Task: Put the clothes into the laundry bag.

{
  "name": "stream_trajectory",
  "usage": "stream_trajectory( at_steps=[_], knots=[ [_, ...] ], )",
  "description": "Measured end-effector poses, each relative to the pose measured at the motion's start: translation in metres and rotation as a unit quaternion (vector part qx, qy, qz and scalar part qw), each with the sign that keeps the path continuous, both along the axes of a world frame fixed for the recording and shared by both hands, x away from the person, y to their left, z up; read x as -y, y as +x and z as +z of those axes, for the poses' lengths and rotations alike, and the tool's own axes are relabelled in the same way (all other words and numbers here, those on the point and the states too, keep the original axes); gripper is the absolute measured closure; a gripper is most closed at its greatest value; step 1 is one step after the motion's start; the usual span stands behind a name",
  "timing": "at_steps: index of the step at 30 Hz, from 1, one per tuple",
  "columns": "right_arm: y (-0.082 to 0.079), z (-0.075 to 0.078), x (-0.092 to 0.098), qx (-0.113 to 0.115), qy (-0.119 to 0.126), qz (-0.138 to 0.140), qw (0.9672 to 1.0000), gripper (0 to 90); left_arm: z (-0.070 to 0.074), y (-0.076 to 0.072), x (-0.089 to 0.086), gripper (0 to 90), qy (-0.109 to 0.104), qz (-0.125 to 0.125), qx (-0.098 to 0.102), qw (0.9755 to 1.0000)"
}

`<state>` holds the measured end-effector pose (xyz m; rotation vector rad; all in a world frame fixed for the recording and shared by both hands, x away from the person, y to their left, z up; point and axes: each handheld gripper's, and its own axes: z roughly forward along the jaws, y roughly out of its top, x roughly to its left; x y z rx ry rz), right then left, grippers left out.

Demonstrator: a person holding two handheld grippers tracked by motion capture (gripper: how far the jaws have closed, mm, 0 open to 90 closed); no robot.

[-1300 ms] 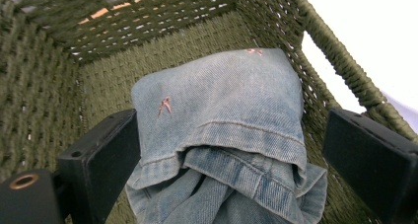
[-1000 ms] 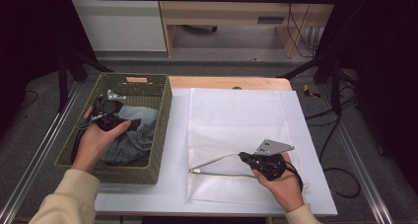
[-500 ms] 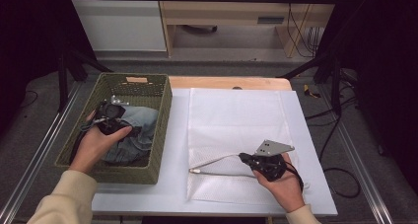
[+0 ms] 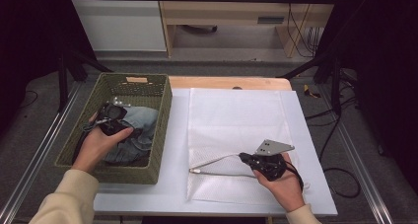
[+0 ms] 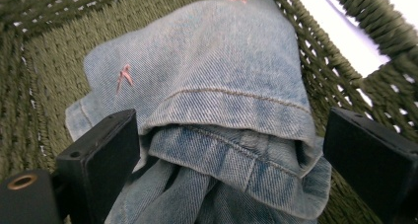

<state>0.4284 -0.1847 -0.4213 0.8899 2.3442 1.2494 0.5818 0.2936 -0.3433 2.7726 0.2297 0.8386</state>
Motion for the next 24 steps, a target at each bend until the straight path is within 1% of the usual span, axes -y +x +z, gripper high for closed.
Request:
stream_trajectory(
  at_steps=[4, 8, 12, 14, 16, 19, 21, 24],
  knots=[
    [0.0, 0.0, 0.001, -0.002, 0.001, -0.001, 1.0, 88.9, -0.005, 0.008, -0.002, 5.6, 0.014, -0.01, 0.0, 0.9999],
    [0.001, 0.0, 0.002, -0.002, 0.002, 0.0, 1.0, 88.9, -0.009, 0.014, -0.005, 5.0, 0.014, -0.024, -0.004, 0.9996],
    [0.001, 0.0, 0.001, -0.003, 0.003, 0.001, 1.0, 88.9, -0.016, 0.019, -0.005, 4.8, 0.012, -0.027, -0.01, 0.9995],
    [0.001, 0.0, 0.001, -0.004, 0.002, 0.002, 1.0, 88.8, -0.019, 0.02, -0.003, 4.8, 0.015, -0.025, -0.008, 0.9995],
    [0.001, -0.001, 0.001, -0.004, 0.002, 0.002, 1.0, 88.8, -0.024, 0.021, 0.0, 4.8, 0.011, -0.025, -0.012, 0.9996],
    [0.002, -0.001, 0.001, -0.004, 0.002, 0.002, 1.0, 88.8, -0.027, 0.025, 0.002, 4.7, 0.02, -0.032, -0.014, 0.9992],
    [0.002, -0.001, 0.001, -0.004, 0.002, 0.002, 1.0, 88.8, -0.027, 0.027, 0.002, 4.9, 0.026, -0.034, -0.009, 0.999],
    [0.001, 0.0, 0.002, -0.005, 0.003, 0.002, 1.0, 88.7, -0.028, 0.03, 0.002, 4.7, 0.028, -0.04, -0.01, 0.9987]
  ],
)
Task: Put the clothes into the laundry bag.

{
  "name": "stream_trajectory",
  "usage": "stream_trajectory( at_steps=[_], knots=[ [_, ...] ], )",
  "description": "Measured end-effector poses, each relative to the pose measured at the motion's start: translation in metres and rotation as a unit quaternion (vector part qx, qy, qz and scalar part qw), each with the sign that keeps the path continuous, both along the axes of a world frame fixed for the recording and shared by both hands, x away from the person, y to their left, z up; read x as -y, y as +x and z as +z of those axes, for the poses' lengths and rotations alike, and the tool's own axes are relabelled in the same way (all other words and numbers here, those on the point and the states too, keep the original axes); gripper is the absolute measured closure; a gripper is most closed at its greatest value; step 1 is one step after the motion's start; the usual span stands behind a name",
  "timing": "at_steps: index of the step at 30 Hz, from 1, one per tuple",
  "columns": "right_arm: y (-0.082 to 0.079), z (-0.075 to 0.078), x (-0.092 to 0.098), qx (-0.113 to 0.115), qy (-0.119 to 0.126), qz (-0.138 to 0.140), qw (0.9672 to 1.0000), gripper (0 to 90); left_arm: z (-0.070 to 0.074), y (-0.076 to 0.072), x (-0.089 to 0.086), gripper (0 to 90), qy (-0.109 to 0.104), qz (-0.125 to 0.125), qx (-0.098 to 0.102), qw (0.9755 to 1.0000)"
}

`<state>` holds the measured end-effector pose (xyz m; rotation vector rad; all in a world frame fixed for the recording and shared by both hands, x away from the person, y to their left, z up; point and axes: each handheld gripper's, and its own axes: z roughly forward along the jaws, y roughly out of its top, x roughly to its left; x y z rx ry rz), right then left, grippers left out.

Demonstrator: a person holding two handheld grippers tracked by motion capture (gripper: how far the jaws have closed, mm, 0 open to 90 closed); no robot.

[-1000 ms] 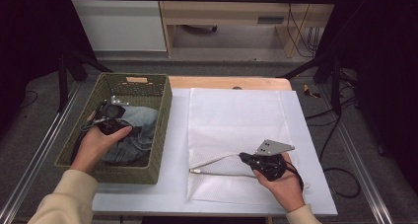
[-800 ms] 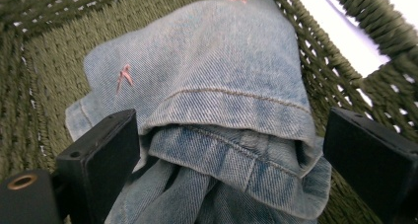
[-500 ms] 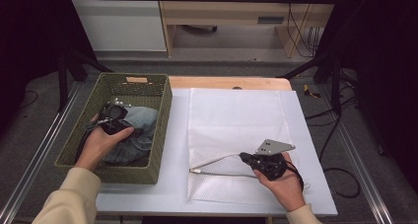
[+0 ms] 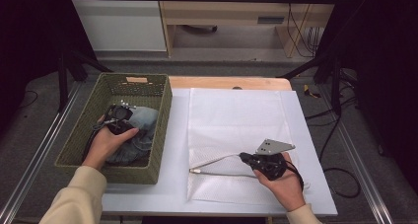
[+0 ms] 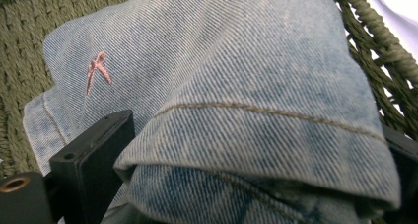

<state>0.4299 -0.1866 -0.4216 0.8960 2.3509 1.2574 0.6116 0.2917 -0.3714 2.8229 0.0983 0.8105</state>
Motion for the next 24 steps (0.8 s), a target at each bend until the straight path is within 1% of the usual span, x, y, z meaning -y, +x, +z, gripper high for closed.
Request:
stream_trajectory(
  at_steps=[4, 8, 11, 15, 19, 24],
  knots=[
    [0.0002, -0.0002, -0.0007, 0.0, -0.001, 0.001, 1.0, 88.7, -0.0024, 0.001, -0.0001, 4.3, -0.001, -0.001, -0.001, 1.0],
    [-0.0002, 0.0, -0.0005, 0.001, 0.001, 0.0, 1.0, 88.6, -0.0021, 0.0031, -0.0018, 4.1, -0.004, -0.009, -0.002, 1.0],
    [0.0002, 0.0, 0.0, -0.001, 0.002, -0.002, 1.0, 88.7, -0.0019, 0.0052, -0.0041, 4.2, -0.002, -0.017, -0.002, 0.9999],
    [0.0002, 0.0001, -0.0004, 0.0, 0.001, 0.0, 1.0, 88.7, -0.0014, 0.0037, -0.0053, 4.3, -0.005, -0.008, 0.002, 1.0],
    [-0.0002, 0.0004, -0.0003, 0.0, 0.001, 0.001, 1.0, 88.7, -0.002, 0.0033, -0.0044, 4.3, -0.005, -0.006, 0.003, 1.0],
    [0.0, 0.0003, 0.0, -0.001, 0.001, 0.0, 1.0, 88.7, -0.0049, 0.0047, -0.0023, 4.0, -0.005, -0.008, -0.001, 1.0]
  ],
)
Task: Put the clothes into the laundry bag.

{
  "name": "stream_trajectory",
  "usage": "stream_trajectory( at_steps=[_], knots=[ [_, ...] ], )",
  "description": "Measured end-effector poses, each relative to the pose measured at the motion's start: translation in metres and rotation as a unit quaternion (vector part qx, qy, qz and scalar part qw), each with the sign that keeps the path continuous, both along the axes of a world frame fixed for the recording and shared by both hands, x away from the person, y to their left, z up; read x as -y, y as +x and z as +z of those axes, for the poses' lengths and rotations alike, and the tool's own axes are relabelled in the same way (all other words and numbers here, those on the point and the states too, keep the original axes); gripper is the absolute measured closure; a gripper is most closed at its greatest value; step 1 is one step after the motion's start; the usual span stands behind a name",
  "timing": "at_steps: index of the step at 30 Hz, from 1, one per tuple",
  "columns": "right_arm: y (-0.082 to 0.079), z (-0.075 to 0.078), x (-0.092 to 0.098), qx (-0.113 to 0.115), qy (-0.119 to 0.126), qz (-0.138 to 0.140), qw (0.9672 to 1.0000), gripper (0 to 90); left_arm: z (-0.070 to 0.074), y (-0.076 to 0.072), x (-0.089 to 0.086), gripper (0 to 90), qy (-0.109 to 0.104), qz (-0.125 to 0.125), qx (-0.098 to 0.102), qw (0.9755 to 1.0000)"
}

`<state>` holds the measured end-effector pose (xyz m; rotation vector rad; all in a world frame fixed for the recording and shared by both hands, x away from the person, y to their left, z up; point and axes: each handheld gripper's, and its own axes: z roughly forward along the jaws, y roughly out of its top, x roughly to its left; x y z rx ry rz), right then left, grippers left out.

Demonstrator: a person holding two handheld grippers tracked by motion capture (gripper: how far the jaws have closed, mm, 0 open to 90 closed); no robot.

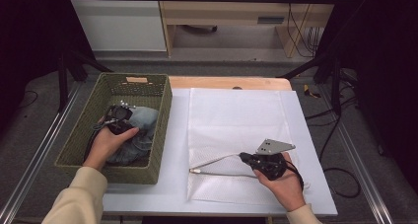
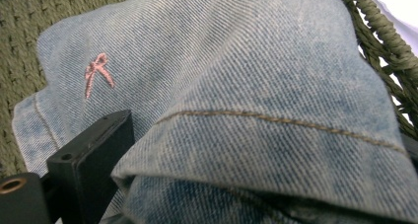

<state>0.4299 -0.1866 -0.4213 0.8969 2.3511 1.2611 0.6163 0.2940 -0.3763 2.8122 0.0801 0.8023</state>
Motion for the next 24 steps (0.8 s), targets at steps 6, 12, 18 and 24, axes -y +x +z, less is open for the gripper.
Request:
stream_trajectory(
  at_steps=[6, 12, 18, 24],
  knots=[
    [-0.0004, 0.0002, 0.0004, 0.0, 0.001, 0.0, 1.0, 88.7, -0.0023, 0.0005, 0.0006, 4.0, 0.004, 0.003, 0.001, 1.0],
    [-0.0002, -0.0002, 0.0001, -0.001, 0.0, 0.0, 1.0, 88.7, -0.0022, 0.0016, -0.0009, 4.1, 0.005, -0.001, 0.0, 1.0],
    [0.0, -0.0013, -0.0004, -0.003, -0.001, 0.001, 1.0, 88.6, -0.0053, 0.001, 0.0014, 4.3, 0.008, 0.002, -0.001, 1.0],
    [-0.0001, -0.001, -0.0004, -0.003, -0.002, 0.001, 1.0, 88.6, -0.001, 0.0018, -0.0001, 28.6, 0.027, -0.004, 0.001, 0.9996]
  ],
)
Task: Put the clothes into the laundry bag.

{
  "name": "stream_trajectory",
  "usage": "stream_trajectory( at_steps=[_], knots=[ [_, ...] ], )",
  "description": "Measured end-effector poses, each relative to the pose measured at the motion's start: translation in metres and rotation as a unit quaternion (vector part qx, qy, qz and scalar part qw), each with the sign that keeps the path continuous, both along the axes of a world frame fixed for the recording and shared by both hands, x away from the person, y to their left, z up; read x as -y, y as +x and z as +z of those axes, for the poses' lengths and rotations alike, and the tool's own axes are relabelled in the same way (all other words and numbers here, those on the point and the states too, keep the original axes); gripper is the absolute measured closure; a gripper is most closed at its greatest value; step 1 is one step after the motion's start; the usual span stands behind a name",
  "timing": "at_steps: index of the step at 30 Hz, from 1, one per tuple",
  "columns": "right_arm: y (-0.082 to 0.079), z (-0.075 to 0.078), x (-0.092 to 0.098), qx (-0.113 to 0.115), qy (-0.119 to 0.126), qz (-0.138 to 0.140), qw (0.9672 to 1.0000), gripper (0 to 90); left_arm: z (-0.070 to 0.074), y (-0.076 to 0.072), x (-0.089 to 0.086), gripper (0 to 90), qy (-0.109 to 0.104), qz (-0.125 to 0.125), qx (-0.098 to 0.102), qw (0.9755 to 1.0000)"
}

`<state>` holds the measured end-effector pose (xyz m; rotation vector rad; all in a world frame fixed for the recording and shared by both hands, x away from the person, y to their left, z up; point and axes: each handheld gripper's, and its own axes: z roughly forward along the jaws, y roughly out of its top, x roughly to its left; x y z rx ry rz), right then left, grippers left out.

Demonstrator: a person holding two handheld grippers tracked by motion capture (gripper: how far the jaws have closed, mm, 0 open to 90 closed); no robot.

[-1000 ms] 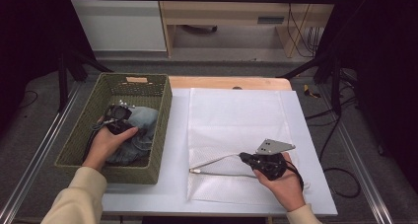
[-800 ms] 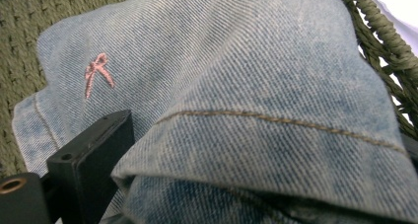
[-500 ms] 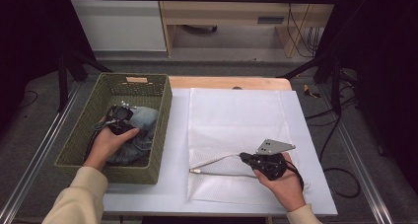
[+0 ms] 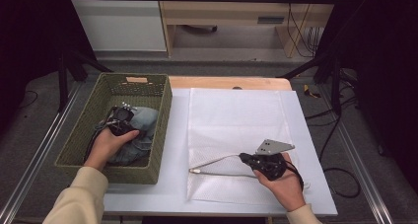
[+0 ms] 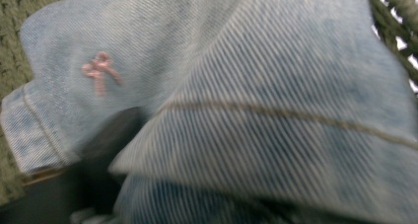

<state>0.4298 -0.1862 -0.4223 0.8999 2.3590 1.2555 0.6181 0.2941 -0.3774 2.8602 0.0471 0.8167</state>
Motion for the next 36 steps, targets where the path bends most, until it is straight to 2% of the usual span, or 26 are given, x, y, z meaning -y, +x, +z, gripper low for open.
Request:
stream_trajectory(
  at_steps=[1, 5, 7, 16, 20, 23, 26, 27, 29, 30, 31, 32, 33, 35, 36],
  knots=[
    [0.0, 0.0, 0.0, 0.0, 0.0, 0.0, 1.0, 88.6, 0.0, 0.001, -0.001, 33.6, 0.0, -0.005, -0.004, 1.0],
    [0.0, 0.0, 0.0, 0.0, 0.0, 0.0, 1.0, 88.6, 0.004, -0.005, -0.004, 55.3, -0.006, 0.008, -0.004, 0.9999],
    [0.0, 0.0, 0.0, 0.0, 0.001, 0.0, 1.0, 88.6, 0.009, -0.005, -0.006, 60.0, -0.003, 0.005, -0.002, 1.0],
    [0.0, 0.001, -0.001, -0.002, -0.002, 0.005, 1.0, 88.8, 0.049, -0.02, -0.022, 63.8, -0.011, 0.001, 0.021, 0.9997],
    [-0.001, 0.005, -0.003, -0.006, -0.011, 0.014, 0.9998, 88.9, 0.064, -0.036, -0.033, 63.9, -0.037, 0.021, 0.032, 0.9986],
    [0.002, 0.009, -0.006, -0.017, -0.015, 0.023, 0.9995, 89.0, 0.073, -0.052, -0.041, 63.9, -0.065, 0.048, 0.042, 0.9958],
    [0.006, 0.015, -0.007, -0.032, -0.029, 0.031, 0.9986, 89.0, 0.082, -0.067, -0.047, 64.0, -0.099, 0.079, 0.05, 0.9907],
    [0.007, 0.017, -0.007, -0.036, -0.032, 0.033, 0.9983, 89.0, 0.084, -0.072, -0.048, 64.0, -0.114, 0.088, 0.051, 0.9882],
    [0.011, 0.023, -0.008, -0.043, -0.038, 0.04, 0.9976, 89.1, 0.088, -0.082, -0.049, 64.0, -0.144, 0.113, 0.055, 0.9815],
    [0.012, 0.025, -0.008, -0.046, -0.038, 0.042, 0.9973, 89.1, 0.09, -0.088, -0.048, 64.0, -0.162, 0.128, 0.059, 0.9767],
    [0.014, 0.027, -0.009, -0.049, -0.04, 0.044, 0.997, 89.2, 0.091, -0.094, -0.047, 64.0, -0.183, 0.145, 0.063, 0.9704],
    [0.016, 0.029, -0.011, -0.051, -0.045, 0.049, 0.9965, 89.2, 0.092, -0.102, -0.044, 64.0, -0.212, 0.171, 0.07, 0.9597],
    [0.018, 0.032, -0.013, -0.054, -0.051, 0.053, 0.9958, 89.2, 0.092, -0.107, -0.042, 64.0, -0.233, 0.19, 0.072, 0.9511],
    [0.021, 0.034, -0.015, -0.056, -0.059, 0.058, 0.995, 89.2, 0.092, -0.121, -0.034, 64.0, -0.283, 0.239, 0.078, 0.9256],
    [0.023, 0.035, -0.016, -0.059, -0.062, 0.061, 0.9944, 89.2, 0.094, -0.126, -0.031, 64.0, -0.299, 0.252, 0.081, 0.9167]
  ],
)
